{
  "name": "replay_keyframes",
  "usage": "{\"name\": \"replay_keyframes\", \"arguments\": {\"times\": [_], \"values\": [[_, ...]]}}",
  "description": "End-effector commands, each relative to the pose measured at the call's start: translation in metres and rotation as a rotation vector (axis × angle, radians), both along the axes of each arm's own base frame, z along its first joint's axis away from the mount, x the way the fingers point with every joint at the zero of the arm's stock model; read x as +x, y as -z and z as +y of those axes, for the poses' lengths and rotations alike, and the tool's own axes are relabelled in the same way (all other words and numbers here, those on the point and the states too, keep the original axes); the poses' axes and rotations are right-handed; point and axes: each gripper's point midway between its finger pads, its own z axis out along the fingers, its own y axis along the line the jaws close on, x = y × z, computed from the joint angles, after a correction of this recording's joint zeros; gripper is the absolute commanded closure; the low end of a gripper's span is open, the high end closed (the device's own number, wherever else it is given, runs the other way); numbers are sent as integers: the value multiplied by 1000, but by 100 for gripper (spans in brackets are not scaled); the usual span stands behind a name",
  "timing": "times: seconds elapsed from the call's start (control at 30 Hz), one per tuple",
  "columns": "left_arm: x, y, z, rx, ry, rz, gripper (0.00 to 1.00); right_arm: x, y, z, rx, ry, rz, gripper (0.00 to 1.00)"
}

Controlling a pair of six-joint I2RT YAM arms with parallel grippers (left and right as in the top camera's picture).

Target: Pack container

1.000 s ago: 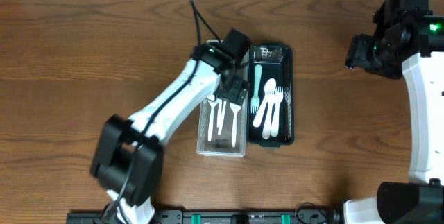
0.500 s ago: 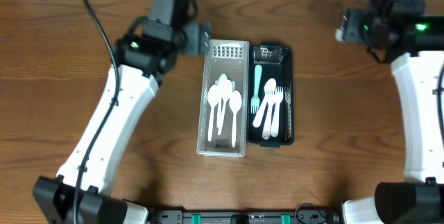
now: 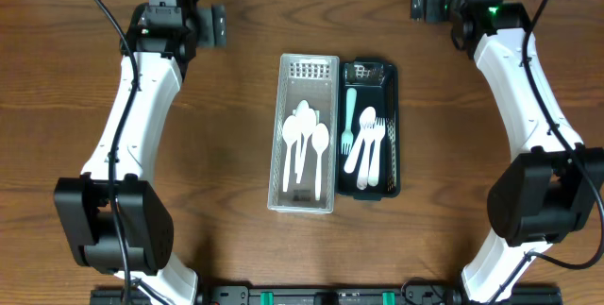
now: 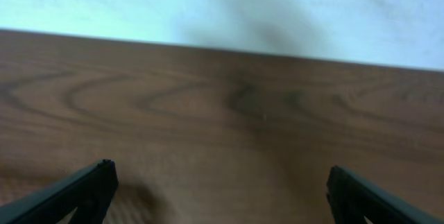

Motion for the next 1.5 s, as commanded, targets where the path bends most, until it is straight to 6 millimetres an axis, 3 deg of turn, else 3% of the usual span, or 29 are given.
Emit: {"name": "replay_keyframes", "arguments": {"times": [0.0,0.17,0.33,0.57,0.7,0.87,1.07,1.3,1.47], "values": [[-8,-6,-4,56,84,4,2,-4,-14,-23,-8,61,-20,1],[-35,-16,-3,24,72,-4,2,-28,-27,-45,3,97,-1,1],[-70,-35,0,21,70,-147,2,-70,-22,-53,-4,97,-44,1],[-139,-50,-8,-16,116,-413,2,-153,-11,-50,-44,60,-213,1],[-182,-45,-10,-20,131,-514,2,-209,8,-49,-41,57,-244,1],[-228,-34,-6,-22,131,-590,2,-256,24,-48,-40,58,-315,1],[-254,-30,-4,-22,131,-604,2,-293,61,-48,-41,56,-250,1],[-258,-9,-3,-20,131,-518,2,-340,130,-49,-50,49,77,1],[-266,13,-2,-18,132,-423,2,-371,155,-48,-54,44,241,1]]}}
